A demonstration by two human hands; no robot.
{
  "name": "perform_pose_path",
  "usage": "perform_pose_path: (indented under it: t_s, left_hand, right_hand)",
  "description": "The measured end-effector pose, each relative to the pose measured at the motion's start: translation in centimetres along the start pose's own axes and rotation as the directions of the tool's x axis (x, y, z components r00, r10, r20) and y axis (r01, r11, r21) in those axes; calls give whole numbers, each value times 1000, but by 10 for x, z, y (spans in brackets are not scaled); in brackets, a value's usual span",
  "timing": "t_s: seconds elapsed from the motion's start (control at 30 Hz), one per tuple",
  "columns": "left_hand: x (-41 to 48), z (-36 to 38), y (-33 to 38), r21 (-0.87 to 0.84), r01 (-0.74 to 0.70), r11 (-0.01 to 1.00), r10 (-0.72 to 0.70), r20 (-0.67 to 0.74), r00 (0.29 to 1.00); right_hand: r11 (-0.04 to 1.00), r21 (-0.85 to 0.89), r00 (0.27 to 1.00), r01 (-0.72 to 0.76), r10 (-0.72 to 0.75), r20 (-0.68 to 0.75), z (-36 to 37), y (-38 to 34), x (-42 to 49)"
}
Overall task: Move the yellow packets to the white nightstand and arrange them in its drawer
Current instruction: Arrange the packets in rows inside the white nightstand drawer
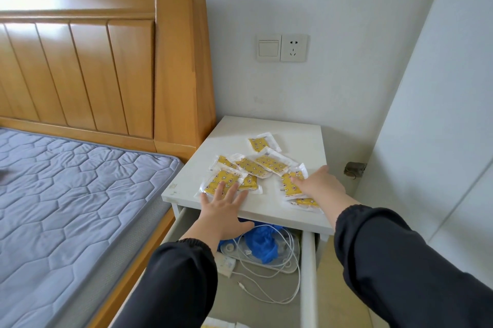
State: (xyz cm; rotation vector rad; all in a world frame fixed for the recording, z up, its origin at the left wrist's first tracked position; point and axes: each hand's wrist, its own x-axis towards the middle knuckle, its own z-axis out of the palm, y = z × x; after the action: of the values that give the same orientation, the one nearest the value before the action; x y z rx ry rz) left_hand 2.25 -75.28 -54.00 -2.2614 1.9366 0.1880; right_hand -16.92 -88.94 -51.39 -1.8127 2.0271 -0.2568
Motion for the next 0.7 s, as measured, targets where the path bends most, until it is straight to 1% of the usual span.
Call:
perform_pose_path:
  t_s: [0.1,0.17,0.2,0.23,0.33,0.4,0.47,0.57,0.63,0.7]
  left_hand:
    - [1,0,-1,-1,-2,1000,2,5,1000]
    - [1,1,-1,3,-6,1000,6,3,1000]
    - [2,2,-1,5,-8,1000,8,0,1000]
    - [2,2,-1,5,-9,1000,9,-4,1000]
    - [3,4,-2,-2,-6,1000,6,-13,1000]
    - [4,4,-3,-9,-7,1000,7,-13,1000]
    - [3,2,-3,-27,-10,1000,10,-10,1000]
    - [5,-1,-4,-126,-6,992,2,-31,1000]
    - [7,-5,-6,-228,14,974,-27,-53,998]
    - [10,-7,-8,-334,26,942,-52,-68,996]
  right_hand:
    - [997,61,996,-47,42,77,-6,-11,3]
    - [998,19,989,-61,58,135,-14,-14,5]
    - [999,-11,989,-40,41,143,-18,-14,5]
    - [999,9,988,-32,30,150,-22,-12,4]
    - [988,148,987,-44,19,160,-26,0,4]
    - [955,282,981,-93,40,190,-25,10,5]
    - [860,477,972,-181,82,221,-22,18,7]
    - [652,704,955,-280,116,272,-18,28,6]
    - [525,795,950,-303,98,298,-15,30,3]
    - [448,838,947,-313,85,308,-12,34,4]
